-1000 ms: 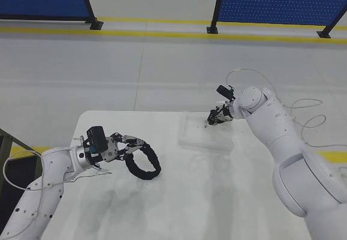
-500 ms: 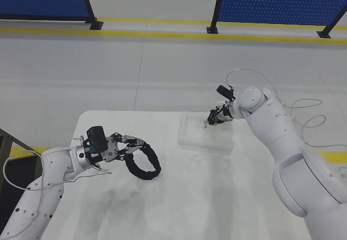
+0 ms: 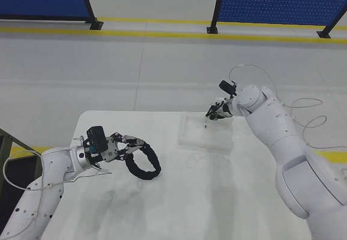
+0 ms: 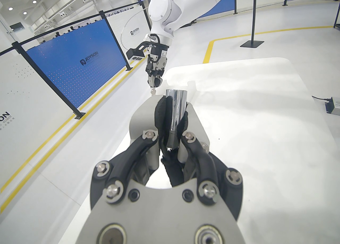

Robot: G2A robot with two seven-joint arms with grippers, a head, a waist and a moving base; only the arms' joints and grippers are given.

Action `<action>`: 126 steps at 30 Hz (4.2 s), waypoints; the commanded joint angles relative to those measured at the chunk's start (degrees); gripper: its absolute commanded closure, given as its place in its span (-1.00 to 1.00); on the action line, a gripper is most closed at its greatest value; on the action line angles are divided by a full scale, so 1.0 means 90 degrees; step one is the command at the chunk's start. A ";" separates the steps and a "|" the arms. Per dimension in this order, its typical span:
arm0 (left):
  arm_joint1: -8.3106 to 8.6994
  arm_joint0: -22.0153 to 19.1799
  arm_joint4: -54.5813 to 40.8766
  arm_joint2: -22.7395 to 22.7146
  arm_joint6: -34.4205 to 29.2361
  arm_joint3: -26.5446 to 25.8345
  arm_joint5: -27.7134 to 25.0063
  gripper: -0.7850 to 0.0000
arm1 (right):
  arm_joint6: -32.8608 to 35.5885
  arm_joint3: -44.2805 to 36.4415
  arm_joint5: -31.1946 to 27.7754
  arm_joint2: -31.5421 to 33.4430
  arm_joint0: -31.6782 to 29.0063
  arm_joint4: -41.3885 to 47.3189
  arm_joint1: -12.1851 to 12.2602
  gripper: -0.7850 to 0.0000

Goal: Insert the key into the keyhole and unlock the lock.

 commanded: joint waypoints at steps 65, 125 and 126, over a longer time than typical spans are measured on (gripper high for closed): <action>0.0000 0.0000 0.0000 0.0000 0.0000 0.0000 0.0000 1.00 | 0.0055 -0.1527 0.1016 0.0863 -0.0895 -0.0559 0.0443 1.00; 0.0000 0.0000 0.0000 0.0000 0.0000 0.0000 0.0000 1.00 | -0.0098 -0.0494 0.1512 0.0859 -0.0568 -0.0370 -0.0162 -0.65; 0.0000 0.0000 0.0000 0.0000 0.0000 0.0000 0.0000 1.00 | -0.0094 -0.0500 0.1517 0.0879 -0.0574 -0.0329 -0.0168 -0.63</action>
